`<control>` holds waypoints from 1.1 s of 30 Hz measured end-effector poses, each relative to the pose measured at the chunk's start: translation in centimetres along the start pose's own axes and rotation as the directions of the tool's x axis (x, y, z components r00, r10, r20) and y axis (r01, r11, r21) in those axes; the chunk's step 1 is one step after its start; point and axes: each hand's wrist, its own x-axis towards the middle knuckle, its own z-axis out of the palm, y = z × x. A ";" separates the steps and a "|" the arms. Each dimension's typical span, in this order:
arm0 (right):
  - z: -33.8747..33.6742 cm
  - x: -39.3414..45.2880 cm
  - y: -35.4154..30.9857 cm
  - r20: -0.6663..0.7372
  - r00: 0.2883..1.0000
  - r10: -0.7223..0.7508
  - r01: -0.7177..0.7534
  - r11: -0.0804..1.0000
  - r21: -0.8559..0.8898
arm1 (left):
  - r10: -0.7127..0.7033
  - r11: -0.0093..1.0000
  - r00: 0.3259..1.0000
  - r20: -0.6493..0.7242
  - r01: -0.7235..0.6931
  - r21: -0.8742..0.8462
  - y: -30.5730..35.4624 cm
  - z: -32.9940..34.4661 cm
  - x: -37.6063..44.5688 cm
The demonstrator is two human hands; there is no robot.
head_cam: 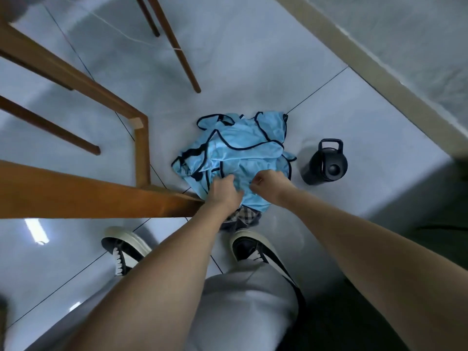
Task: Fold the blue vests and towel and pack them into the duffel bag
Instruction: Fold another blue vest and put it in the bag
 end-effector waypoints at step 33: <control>-13.1 -25.7 -12.5 -0.320 0.857 -0.404 0.400 0.913 -0.081 | 0.157 0.691 0.648 -0.745 -0.611 -0.386 10.8 -24.3 -29.3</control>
